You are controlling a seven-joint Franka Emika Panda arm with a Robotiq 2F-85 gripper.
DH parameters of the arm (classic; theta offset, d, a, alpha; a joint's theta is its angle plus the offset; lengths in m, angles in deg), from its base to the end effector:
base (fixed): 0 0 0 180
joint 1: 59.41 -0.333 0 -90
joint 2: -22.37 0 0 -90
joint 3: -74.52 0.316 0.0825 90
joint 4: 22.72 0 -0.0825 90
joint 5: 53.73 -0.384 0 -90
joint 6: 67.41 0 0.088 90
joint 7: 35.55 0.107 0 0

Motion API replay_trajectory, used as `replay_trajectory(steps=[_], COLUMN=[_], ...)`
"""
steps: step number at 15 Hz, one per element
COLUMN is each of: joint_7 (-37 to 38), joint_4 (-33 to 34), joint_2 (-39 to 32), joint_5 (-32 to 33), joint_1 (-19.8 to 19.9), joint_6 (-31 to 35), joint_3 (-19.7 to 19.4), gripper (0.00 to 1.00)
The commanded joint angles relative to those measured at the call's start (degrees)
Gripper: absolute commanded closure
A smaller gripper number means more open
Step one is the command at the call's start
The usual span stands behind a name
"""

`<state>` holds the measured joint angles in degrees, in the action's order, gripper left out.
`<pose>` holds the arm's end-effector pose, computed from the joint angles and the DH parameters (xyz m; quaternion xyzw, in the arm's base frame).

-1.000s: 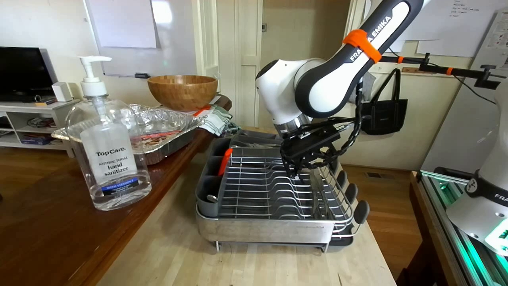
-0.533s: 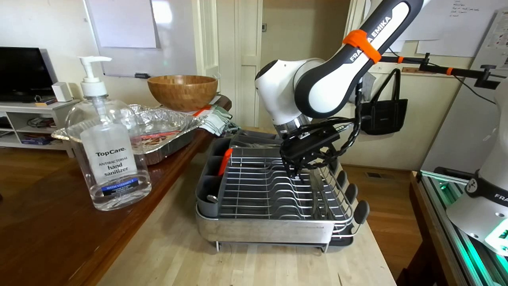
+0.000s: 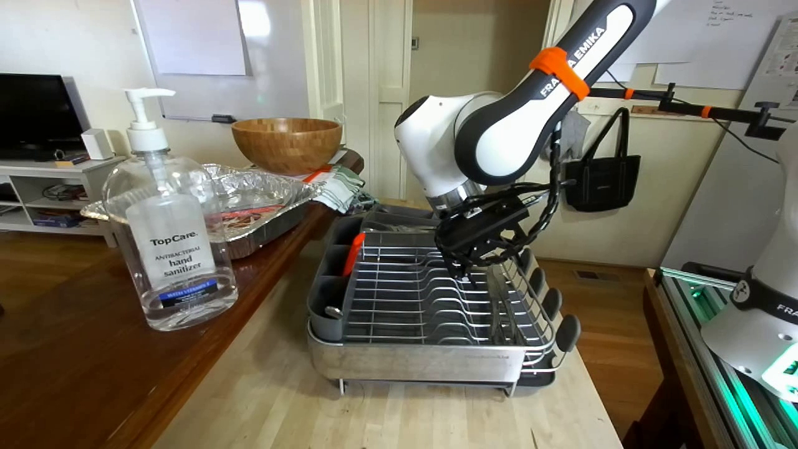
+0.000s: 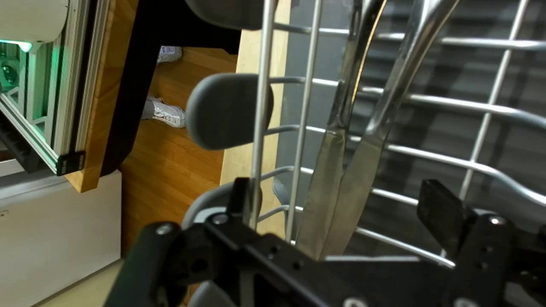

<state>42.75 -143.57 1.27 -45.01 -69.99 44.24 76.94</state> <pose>0.5040 0.1063 0.2103 0.8357 -0.4807 -0.1438 0.2232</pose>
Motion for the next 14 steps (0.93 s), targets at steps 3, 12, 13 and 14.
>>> replay_trajectory(steps=[3, 12, 13, 14], joint_7=[-0.6, -0.1, -0.1, 0.1], joint_4=[5.5, 5.0, 4.2, 3.6], joint_2=[-1.3, -3.5, -2.8, -2.3], joint_5=[-2.3, -2.2, -2.3, -2.1], joint_1=[-1.1, -1.4, -1.3, -1.2], joint_6=[-3.4, -0.7, -0.2, 0.3], joint_3=[0.8, 0.3, 0.1, -0.2], gripper=[0.0, 0.06, 0.07, 0.07])
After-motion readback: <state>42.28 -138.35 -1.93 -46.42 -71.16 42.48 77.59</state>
